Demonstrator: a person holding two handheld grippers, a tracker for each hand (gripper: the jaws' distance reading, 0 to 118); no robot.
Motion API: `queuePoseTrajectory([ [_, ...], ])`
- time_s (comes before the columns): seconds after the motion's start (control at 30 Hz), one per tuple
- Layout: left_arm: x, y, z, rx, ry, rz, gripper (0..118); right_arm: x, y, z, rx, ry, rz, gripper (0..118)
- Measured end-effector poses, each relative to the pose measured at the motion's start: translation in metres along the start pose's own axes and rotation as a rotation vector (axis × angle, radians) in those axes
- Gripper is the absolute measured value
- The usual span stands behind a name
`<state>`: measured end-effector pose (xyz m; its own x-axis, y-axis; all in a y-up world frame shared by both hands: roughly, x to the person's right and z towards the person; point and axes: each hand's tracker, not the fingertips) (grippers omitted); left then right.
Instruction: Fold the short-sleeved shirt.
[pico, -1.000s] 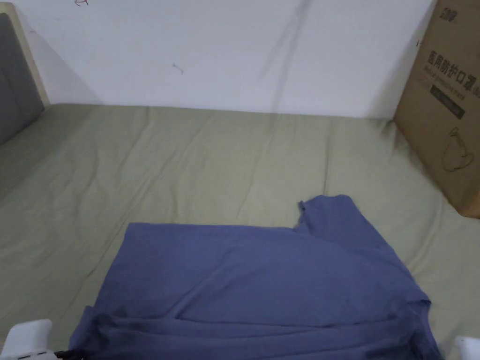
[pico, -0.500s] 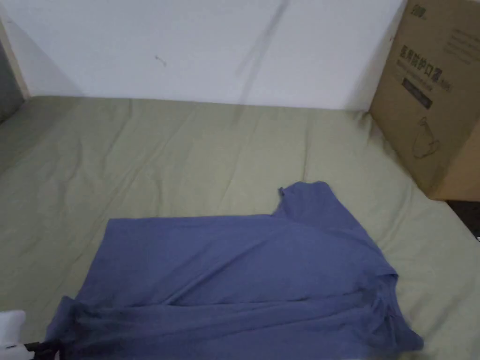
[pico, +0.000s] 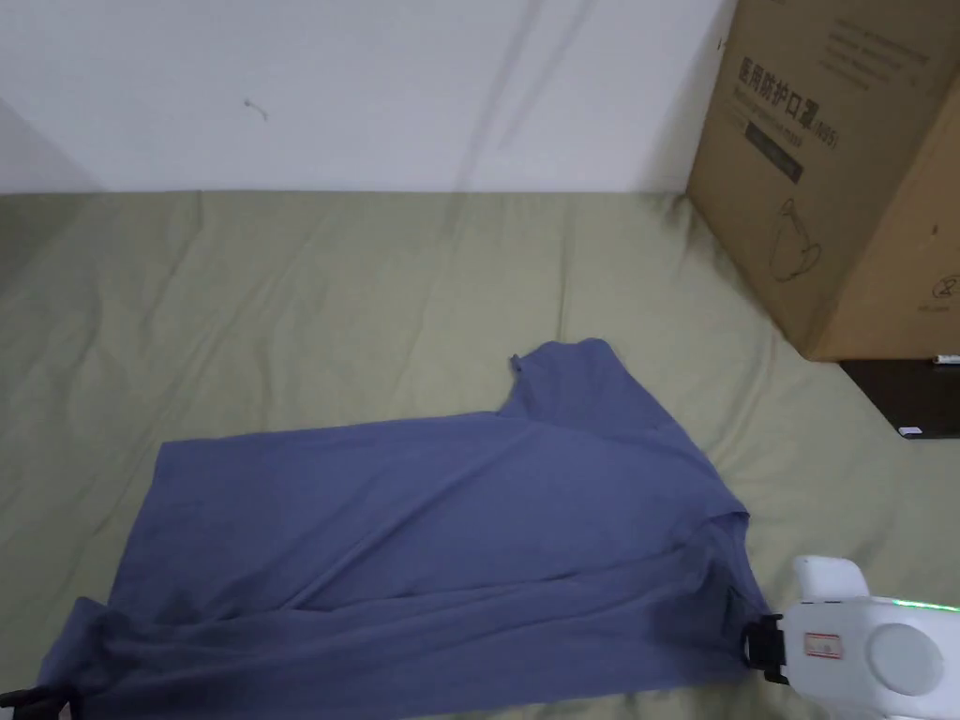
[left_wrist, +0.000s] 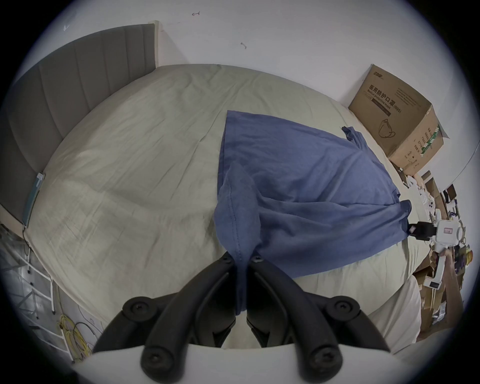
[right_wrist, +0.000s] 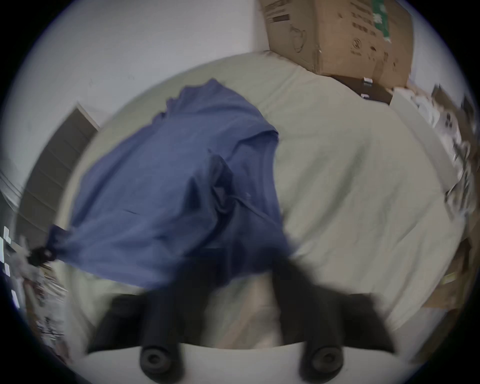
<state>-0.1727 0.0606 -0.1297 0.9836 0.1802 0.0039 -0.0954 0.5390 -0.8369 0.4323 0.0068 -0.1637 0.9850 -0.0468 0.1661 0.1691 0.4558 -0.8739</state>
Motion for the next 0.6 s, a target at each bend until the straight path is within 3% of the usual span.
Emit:
queuePoseTrajectory([
  [0.07, 0.001, -0.002, -0.002, -0.013, 0.002, -0.006, 5, 0.004, -0.002, -0.004, -0.008, 0.125, -0.077, 2],
  [0.1, -0.001, -0.003, -0.001, -0.016, 0.004, -0.010, 5, 0.004, -0.002, -0.002, -0.001, 0.112, -0.096, 2],
  [0.17, -0.003, -0.004, -0.001, -0.022, -0.004, -0.014, 5, 0.004, -0.003, 0.002, 0.021, 0.089, -0.059, 2],
  [0.5, -0.008, -0.001, 0.013, -0.011, -0.028, -0.013, 5, 0.017, -0.014, 0.037, 0.054, 0.130, -0.052, 2],
  [0.6, -0.010, -0.003, 0.018, -0.003, -0.014, -0.006, 5, 0.019, -0.030, 0.053, 0.058, 0.147, -0.100, 1],
])
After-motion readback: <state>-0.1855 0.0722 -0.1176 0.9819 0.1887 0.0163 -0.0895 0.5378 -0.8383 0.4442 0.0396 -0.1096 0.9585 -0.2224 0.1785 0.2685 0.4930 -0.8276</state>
